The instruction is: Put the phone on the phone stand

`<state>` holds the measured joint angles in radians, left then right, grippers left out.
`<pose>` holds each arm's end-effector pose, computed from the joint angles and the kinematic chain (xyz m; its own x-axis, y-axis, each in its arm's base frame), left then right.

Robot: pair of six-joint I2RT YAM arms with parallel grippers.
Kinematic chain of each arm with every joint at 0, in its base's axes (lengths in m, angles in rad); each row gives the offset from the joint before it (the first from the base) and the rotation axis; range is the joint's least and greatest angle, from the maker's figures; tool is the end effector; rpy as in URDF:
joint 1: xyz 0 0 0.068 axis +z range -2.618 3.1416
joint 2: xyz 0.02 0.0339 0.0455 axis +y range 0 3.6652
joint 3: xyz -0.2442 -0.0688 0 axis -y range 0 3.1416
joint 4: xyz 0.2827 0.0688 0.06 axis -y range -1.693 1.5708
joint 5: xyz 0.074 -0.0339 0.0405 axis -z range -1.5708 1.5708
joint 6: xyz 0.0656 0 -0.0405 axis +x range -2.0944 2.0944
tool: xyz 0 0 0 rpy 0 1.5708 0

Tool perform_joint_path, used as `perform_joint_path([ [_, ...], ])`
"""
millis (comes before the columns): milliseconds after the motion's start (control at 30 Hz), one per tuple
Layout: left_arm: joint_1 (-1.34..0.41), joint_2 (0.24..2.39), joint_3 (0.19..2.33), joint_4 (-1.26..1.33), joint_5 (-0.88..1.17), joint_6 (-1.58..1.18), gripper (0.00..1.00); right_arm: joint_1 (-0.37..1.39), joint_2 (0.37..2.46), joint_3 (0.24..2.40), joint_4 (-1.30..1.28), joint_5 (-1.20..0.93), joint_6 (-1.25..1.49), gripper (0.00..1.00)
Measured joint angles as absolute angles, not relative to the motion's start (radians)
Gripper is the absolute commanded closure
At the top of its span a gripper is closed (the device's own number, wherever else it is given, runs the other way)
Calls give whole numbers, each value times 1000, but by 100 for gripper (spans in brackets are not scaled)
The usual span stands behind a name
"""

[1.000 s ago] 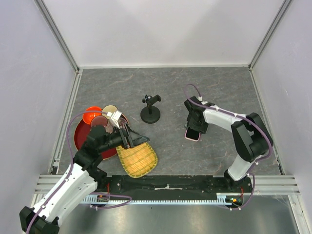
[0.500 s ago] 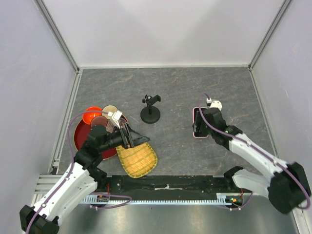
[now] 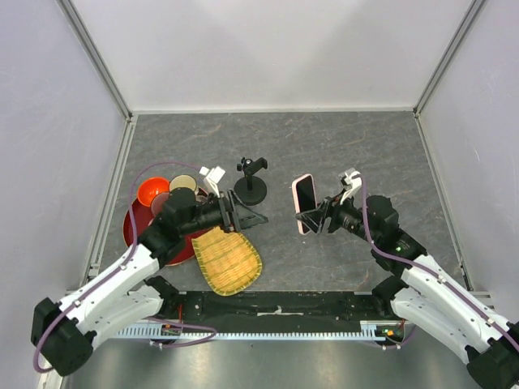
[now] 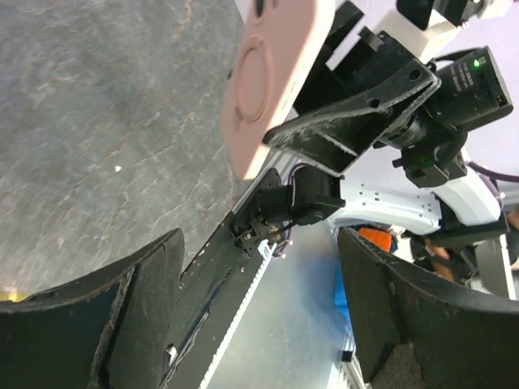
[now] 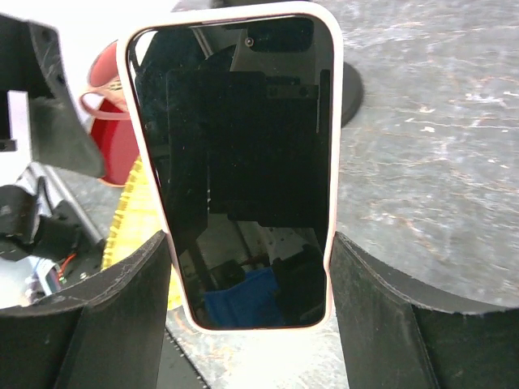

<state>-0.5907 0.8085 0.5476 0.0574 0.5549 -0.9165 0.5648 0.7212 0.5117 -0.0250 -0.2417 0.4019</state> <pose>0.2025 -0.1774 0.2489 -0.8178 -0.2636 -0.5116 0.4157 0.3440 -0.8419 0.2108 0.1522 0.2426 -0.4608 0.1576 -0.8734 -0.5825 0.6888 0.4316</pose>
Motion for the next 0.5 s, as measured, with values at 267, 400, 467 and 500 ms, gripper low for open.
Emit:
perform_joint_path([
  [267,-839,1005,772,58,268,-776,23,621,685,512,-20,-271,439,100],
  [400,-896,1122,872,51,144,-720,27,627,675,512,-39,-245,440,100],
  [467,-925,1174,918,47,93,-694,33,627,666,512,-51,-226,439,100],
  [500,-939,1199,940,47,70,-684,36,626,660,512,-57,-218,438,100],
])
